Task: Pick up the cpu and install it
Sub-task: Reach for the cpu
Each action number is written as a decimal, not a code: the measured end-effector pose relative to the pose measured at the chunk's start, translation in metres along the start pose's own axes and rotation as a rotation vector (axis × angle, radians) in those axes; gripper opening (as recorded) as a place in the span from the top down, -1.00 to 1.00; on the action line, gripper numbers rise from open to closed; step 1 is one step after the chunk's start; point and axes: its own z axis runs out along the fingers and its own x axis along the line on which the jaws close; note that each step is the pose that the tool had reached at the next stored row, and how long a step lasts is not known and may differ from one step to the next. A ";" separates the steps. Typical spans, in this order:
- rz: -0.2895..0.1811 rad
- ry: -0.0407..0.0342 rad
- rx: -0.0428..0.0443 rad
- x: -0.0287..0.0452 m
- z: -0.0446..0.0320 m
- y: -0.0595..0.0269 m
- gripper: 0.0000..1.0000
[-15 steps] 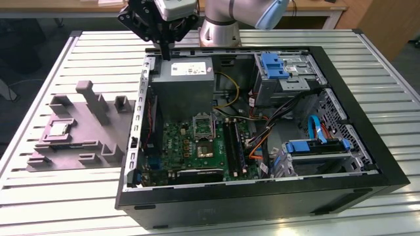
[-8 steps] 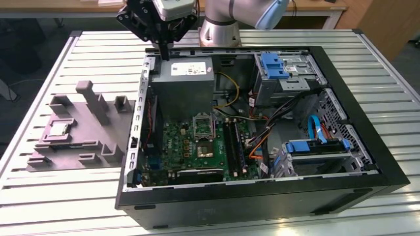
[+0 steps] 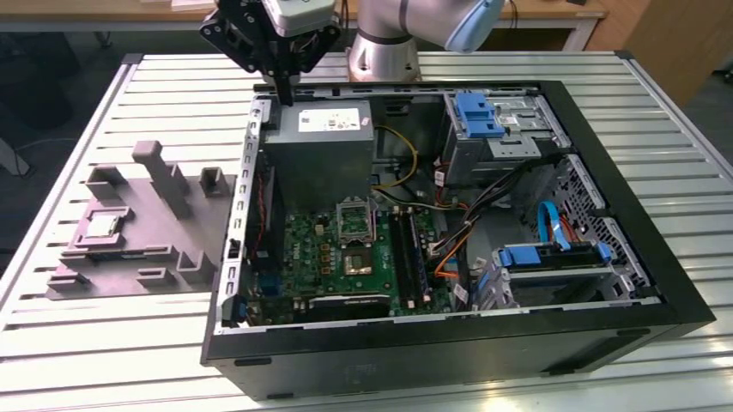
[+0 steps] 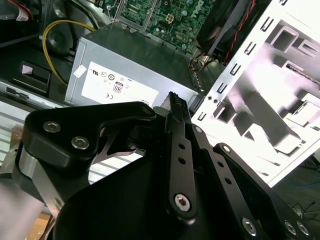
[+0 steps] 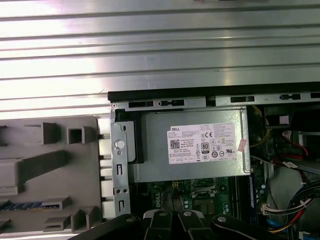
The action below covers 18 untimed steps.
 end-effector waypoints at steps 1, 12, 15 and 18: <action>0.000 0.0000 -0.0001 0.0004 0.0000 0.0000 0.79; 0.000 0.0000 0.0000 0.0043 -0.0001 -0.0003 0.79; 0.000 0.0000 0.0000 0.0052 -0.0001 -0.0004 0.79; 0.000 0.0001 0.0000 0.0112 -0.0003 -0.0008 0.79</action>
